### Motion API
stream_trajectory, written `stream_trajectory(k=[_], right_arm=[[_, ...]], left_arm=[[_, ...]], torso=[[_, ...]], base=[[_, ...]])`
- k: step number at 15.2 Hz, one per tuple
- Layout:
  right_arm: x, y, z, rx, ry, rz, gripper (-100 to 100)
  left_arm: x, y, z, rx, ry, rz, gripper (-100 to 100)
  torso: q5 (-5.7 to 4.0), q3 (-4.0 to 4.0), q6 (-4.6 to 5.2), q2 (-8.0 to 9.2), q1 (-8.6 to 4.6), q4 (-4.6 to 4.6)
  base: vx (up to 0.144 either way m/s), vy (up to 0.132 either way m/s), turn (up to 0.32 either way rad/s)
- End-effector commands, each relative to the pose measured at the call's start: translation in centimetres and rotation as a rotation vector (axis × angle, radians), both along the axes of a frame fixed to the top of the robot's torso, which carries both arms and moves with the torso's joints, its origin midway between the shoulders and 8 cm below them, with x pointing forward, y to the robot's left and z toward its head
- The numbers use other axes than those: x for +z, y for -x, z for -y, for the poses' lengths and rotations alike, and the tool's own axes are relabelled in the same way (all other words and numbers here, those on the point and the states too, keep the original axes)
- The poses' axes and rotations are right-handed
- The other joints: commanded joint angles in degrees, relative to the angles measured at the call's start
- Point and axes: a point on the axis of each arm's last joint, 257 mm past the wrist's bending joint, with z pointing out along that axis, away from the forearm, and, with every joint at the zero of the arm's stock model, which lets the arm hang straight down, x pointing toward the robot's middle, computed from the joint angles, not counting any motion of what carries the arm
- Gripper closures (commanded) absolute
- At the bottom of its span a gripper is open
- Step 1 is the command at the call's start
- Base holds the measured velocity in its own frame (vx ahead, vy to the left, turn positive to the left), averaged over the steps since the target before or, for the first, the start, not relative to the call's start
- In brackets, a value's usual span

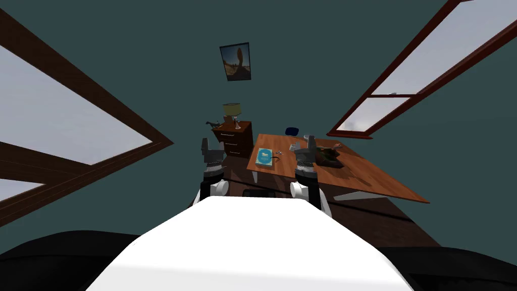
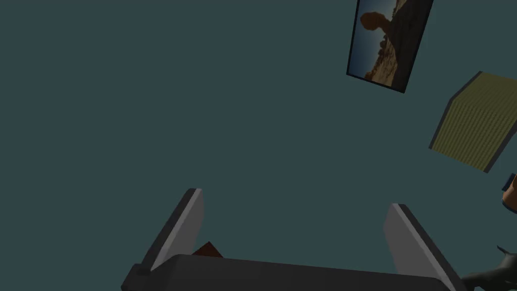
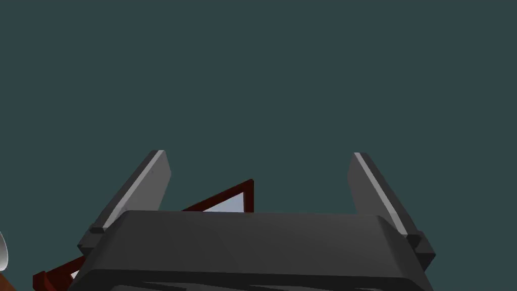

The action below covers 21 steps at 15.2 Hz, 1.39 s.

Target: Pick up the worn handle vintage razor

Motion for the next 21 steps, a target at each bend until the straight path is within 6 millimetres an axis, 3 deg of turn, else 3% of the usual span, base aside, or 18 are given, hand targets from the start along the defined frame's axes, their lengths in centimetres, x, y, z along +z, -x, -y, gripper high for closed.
stream_trajectory(k=[1, 12, 17, 21], right_arm=[[-0.3, -0.3, -0.8, 0.022, 0.048, -0.01, -100], [-3.2, -2.9, -5.1, 0.099, 0.315, -0.068, -100], [-6.9, -5.4, -8.2, 0.122, 0.555, -0.114, -100], [-9.8, -6.9, -9.2, 0.124, 0.702, -0.148, -100]], left_arm=[[0.0, 0.0, 0.0, 0.0, 0.0, 0.0, 0], [0.0, 0.0, 0.0, 0.0, 0.0, 0.0, 0], [0.0, 0.0, 0.0, 0.0, 0.0, 0.0, 0], [0.0, 0.0, 0.0, 0.0, 0.0, 0.0, 0]], torso=[[0.0, 0.0, 0.0, 0.0, 0.0, 0.0], [-0.07, 0.12, -0.03, 0.21, -0.31, 0.04], [-0.07, 0.16, -0.02, 0.29, -0.31, 0.06], [-0.06, 0.13, -0.01, 0.22, -0.27, 0.05]], base=[[-0.007, -0.008, 0.04], [-0.045, -0.048, 0.089], [-0.077, -0.061, 0.173], [-0.064, -0.049, 0.14]])
